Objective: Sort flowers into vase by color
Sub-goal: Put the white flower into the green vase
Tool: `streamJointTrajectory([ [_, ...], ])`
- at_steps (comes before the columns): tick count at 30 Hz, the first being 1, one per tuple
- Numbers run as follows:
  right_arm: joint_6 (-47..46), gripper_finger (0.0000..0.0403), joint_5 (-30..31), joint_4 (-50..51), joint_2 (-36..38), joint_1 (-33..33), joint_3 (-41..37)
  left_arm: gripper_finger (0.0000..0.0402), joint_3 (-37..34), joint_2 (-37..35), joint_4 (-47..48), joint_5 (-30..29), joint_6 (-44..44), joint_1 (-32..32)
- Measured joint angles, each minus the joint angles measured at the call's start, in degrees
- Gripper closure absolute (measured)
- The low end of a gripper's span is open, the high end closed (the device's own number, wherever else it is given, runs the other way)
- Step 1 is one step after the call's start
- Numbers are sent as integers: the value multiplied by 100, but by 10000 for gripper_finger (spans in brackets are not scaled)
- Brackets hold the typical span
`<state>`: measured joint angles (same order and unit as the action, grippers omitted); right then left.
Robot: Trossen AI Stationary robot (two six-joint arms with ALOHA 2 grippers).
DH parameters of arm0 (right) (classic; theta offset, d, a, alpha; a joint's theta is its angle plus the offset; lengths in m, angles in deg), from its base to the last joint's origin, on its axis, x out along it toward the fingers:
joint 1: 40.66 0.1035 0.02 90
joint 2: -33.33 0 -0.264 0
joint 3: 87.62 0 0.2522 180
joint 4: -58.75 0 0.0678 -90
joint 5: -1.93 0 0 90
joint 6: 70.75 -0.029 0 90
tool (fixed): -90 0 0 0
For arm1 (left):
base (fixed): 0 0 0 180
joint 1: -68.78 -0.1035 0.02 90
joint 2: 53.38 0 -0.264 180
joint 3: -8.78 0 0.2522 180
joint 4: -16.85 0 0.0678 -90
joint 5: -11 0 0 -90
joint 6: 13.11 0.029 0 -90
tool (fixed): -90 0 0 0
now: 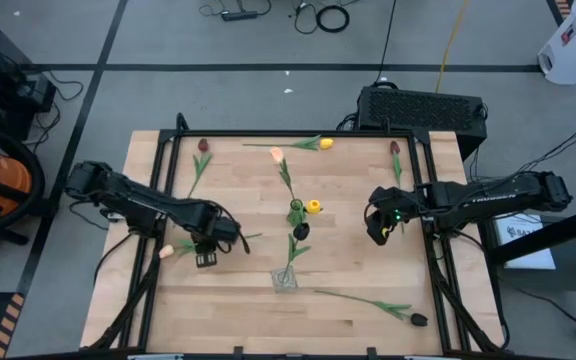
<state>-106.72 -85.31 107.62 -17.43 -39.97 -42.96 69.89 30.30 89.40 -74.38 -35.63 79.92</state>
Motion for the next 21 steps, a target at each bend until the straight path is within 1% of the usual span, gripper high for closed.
streamJointTrajectory([
  [3,16,385,9,-11,0,0,0,270,0,273,17,-10,210,32],
  [7,6,385,9,-13,0,0,0,270,-13,598,14,-37,247,37],
  [10,-22,385,12,-18,0,0,0,270,-150,793,15,-22,239,37],
  [12,-33,385,12,-22,0,0,0,269,-262,913,6,95,214,40],
  [18,-102,385,12,-29,0,0,0,270,-361,1006,-179,153,295,51],
  [21,-96,385,12,-56,0,0,0,283,-363,1010,-205,144,533,53],
])
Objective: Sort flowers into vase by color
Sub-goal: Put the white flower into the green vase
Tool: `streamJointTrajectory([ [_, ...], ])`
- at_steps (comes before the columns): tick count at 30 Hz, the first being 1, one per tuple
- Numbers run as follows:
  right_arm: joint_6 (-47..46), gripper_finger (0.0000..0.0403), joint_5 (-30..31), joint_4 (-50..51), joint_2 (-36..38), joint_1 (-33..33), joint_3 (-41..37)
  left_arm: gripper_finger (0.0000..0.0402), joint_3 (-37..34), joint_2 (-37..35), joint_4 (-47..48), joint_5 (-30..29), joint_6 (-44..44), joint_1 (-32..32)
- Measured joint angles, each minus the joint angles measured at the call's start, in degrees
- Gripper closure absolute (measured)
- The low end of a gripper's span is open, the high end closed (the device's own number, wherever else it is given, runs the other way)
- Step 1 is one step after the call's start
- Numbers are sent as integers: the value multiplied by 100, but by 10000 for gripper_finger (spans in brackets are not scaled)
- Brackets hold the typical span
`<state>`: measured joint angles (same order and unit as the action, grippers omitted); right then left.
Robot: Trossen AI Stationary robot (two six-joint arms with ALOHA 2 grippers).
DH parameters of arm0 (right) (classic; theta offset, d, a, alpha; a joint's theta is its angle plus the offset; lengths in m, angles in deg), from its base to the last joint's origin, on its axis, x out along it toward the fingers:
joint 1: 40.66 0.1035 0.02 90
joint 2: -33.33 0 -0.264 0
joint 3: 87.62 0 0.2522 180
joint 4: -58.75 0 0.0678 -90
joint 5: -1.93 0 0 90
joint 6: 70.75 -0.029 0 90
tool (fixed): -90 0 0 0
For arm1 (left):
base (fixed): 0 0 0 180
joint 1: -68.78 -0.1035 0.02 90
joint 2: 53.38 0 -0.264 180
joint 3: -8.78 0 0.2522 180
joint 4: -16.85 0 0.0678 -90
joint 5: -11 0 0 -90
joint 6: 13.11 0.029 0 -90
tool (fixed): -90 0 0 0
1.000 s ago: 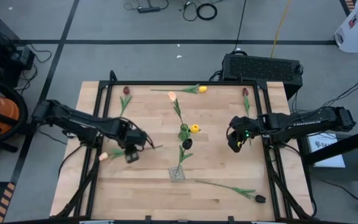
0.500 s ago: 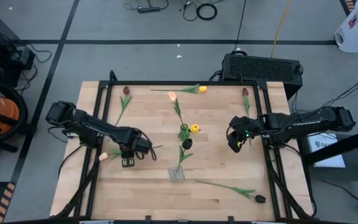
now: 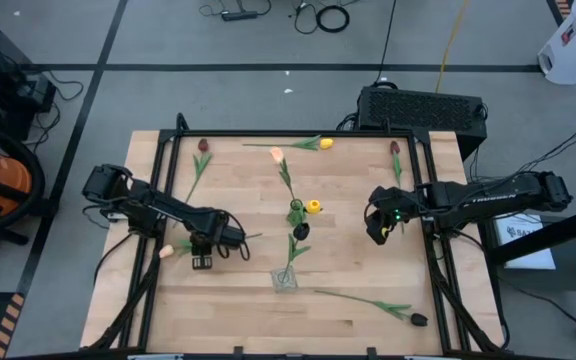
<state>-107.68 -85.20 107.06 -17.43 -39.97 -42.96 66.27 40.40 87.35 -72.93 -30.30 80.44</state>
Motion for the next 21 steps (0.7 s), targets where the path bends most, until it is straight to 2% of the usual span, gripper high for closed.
streamJointTrajectory([
  [8,40,385,4,-12,0,0,2,388,-2,2,-50,79,409,4],
  [12,77,385,4,-12,0,0,2,390,117,16,51,127,623,-2],
  [15,128,385,6,-12,0,0,2,395,401,48,229,-93,1060,7],
  [21,186,385,23,-87,-2,0,2,398,1098,37,633,-707,2747,-2],
])
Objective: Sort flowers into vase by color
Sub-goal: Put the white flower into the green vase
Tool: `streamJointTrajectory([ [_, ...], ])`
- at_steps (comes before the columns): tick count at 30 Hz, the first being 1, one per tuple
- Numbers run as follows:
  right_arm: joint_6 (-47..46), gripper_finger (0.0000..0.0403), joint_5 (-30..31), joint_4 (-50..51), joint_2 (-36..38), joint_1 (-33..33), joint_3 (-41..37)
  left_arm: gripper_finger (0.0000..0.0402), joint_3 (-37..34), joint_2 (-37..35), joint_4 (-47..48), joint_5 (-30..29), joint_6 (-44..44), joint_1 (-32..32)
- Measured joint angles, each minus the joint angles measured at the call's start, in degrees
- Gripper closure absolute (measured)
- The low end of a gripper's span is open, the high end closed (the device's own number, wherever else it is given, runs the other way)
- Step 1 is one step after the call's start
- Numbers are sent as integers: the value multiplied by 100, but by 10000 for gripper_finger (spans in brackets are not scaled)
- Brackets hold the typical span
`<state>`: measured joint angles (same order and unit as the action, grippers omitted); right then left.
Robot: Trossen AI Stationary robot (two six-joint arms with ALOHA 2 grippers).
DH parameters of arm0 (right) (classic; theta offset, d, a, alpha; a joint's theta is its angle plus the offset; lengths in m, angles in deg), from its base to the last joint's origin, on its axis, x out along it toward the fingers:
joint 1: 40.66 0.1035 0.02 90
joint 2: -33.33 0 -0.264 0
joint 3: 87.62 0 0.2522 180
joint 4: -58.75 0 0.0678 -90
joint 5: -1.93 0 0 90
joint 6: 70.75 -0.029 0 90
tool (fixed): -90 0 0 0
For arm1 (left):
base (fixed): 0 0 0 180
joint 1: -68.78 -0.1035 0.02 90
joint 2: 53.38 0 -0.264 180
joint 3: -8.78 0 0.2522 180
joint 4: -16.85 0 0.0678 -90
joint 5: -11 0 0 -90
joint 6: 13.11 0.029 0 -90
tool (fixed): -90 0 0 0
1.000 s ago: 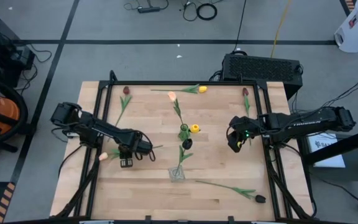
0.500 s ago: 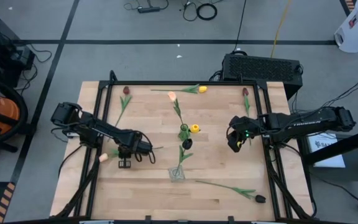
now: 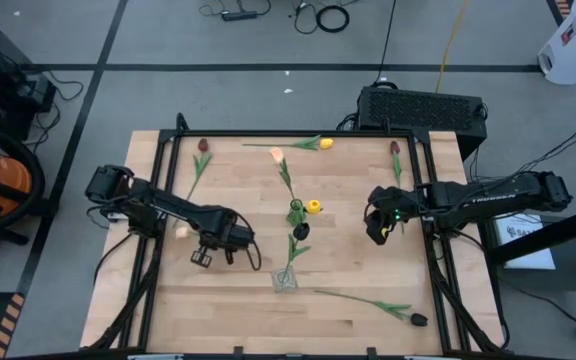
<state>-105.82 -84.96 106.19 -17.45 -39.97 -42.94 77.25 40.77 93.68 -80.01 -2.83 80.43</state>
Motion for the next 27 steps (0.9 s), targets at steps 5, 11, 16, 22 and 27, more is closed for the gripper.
streamJointTrajectory([
  [5,-2,385,2,-176,2,0,0,398,403,-4,927,-924,1015,-71],
  [11,-156,385,9,-334,2,0,0,398,507,-9,1504,-2054,3112,-119],
  [16,-435,385,119,-377,2,2,0,398,421,-11,1113,-2989,5186,-117],
  [22,-1054,385,333,-380,2,2,0,398,260,27,-406,-3073,7067,-140],
  [27,-1544,385,331,-398,2,7,0,398,102,259,-1446,-2805,7664,-197],
])
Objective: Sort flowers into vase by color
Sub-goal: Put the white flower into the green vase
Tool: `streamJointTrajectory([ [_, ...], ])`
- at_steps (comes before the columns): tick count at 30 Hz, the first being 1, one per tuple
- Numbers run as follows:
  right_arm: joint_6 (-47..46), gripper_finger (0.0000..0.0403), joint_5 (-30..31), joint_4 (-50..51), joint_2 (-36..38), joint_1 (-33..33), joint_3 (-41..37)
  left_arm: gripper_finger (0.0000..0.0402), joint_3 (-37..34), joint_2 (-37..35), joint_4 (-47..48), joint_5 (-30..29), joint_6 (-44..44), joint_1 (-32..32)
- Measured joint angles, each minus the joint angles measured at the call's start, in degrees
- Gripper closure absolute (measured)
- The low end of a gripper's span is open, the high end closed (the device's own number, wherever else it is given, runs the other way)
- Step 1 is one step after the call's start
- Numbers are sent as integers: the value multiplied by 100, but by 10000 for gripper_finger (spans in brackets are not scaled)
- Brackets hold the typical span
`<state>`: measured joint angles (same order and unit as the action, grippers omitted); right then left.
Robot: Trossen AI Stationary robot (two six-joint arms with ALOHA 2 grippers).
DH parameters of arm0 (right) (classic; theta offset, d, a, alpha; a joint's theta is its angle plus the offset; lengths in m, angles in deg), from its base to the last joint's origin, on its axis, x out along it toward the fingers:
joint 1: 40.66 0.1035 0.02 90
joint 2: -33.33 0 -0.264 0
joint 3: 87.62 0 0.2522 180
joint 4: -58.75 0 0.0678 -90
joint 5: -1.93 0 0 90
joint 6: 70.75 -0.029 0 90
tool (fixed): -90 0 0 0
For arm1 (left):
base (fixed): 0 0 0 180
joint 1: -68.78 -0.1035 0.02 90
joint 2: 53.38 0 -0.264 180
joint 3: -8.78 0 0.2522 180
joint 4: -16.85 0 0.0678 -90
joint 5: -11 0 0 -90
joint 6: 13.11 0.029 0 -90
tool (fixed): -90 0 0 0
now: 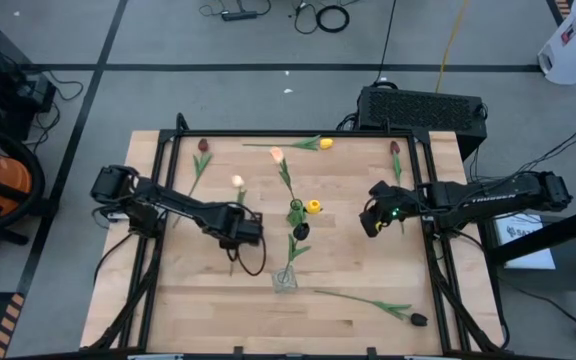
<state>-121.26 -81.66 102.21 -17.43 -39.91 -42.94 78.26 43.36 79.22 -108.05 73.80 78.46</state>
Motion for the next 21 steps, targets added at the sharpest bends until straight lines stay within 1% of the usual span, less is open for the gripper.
streamJointTrajectory([
  [2,-151,385,-4,-9,-2,0,0,389,-17,62,-306,244,-154,38],
  [6,-331,385,0,-141,0,-1,0,352,-22,69,-571,523,-814,132],
  [9,-452,385,128,-245,-2,5,0,334,-24,69,-536,548,-1220,219],
  [13,-608,385,295,-307,-2,11,0,320,-24,69,-588,572,-1726,318],
  [21,-789,385,326,-495,-2,11,0,288,-23,69,-620,572,-1764,428],
])
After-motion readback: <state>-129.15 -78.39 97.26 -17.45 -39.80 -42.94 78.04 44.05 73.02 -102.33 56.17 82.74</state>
